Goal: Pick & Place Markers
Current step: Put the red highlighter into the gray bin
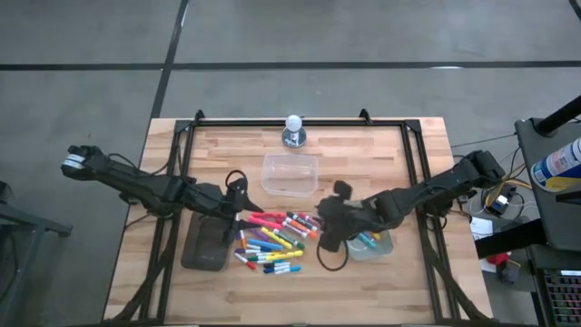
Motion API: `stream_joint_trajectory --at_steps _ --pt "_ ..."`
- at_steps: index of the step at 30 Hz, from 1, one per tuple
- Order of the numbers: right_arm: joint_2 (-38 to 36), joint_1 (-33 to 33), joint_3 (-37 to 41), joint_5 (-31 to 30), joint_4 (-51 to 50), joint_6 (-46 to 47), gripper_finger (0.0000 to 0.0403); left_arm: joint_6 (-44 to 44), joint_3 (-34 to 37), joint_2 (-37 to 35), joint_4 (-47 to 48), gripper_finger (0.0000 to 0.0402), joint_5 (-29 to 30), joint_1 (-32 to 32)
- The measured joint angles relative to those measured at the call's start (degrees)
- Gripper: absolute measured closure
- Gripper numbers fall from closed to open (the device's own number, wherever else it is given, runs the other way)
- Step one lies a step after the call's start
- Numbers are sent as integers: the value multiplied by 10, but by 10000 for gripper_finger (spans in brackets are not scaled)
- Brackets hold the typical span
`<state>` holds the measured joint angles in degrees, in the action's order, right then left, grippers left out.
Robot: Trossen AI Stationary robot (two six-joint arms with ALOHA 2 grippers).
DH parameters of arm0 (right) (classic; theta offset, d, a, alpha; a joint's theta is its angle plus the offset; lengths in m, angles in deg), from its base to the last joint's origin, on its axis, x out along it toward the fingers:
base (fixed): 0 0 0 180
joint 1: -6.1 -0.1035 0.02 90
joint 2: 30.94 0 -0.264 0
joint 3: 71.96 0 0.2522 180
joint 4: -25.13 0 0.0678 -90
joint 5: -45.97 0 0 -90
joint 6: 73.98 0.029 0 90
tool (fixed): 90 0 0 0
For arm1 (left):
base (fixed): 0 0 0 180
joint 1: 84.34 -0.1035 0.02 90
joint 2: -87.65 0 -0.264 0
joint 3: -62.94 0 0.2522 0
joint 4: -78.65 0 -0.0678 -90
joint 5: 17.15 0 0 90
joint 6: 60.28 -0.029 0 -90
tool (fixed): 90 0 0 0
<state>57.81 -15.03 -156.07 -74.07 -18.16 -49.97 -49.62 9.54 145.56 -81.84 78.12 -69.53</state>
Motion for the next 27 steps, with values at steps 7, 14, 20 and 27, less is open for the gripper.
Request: stream_joint_trajectory --at_steps 7,14,20,27 --pt "43 2 -2 -1 101 -83 267 6 8 5 -6 203 0 0" --pt "78 5 -2 -2 126 -115 279 17 16 23 0 203 7 0" --pt "89 5 -2 -40 141 -171 290 -8 11 31 -17 203 7 -1" --pt "85 7 -2 -138 134 -210 307 -61 4 28 -18 203 19 -1"
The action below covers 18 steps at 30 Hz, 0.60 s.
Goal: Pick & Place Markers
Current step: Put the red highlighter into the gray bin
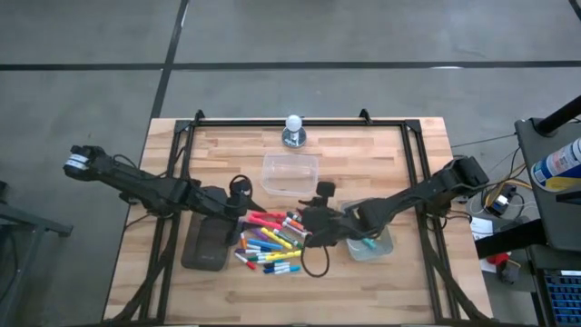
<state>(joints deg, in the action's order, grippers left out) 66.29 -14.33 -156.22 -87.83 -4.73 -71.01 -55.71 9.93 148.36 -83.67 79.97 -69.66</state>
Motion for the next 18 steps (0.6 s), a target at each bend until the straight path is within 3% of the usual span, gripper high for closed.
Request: stream_joint_trajectory --at_steps 18 --pt "1 13 2 -13 -71 -21 335 -22 -6 1 4 203 9 0"
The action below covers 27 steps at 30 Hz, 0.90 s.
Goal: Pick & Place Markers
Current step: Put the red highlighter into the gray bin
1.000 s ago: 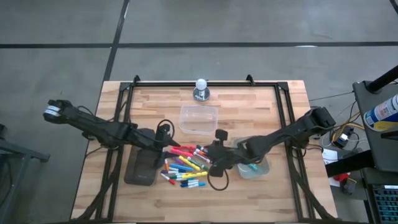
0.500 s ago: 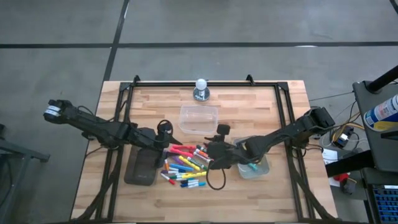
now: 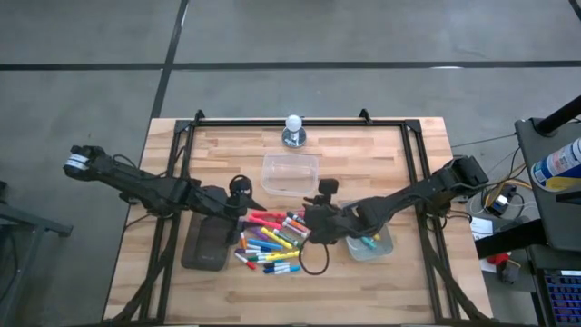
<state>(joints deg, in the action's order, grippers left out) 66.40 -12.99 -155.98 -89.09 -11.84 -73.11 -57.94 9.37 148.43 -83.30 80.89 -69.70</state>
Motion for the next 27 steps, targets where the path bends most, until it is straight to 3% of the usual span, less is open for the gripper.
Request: stream_joint_trajectory --at_steps 10,27 --pt "2 32 0 -1 7 -1 335 -32 -10 0 0 203 71 0" --pt "3 32 2 1 17 21 335 -32 -14 6 -13 203 74 0"
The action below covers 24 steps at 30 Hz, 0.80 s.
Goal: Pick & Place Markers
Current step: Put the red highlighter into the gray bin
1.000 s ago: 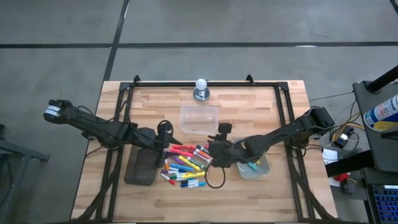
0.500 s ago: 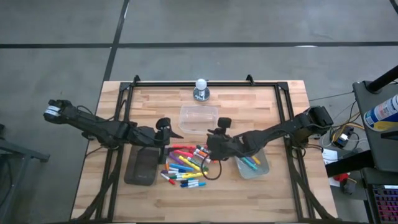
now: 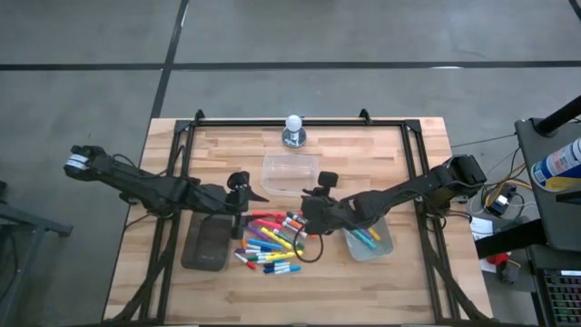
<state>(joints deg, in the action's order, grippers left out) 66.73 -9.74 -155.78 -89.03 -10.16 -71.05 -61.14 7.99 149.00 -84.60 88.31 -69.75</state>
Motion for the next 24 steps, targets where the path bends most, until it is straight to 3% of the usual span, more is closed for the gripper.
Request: stream_joint_trajectory --at_steps 14,24 --pt "-29 -13 -15 8 104 -34 335 28 0 64 3 203 5 -26" --pt "-101 -49 -45 135 84 -23 335 111 -22 154 125 203 8 -87"
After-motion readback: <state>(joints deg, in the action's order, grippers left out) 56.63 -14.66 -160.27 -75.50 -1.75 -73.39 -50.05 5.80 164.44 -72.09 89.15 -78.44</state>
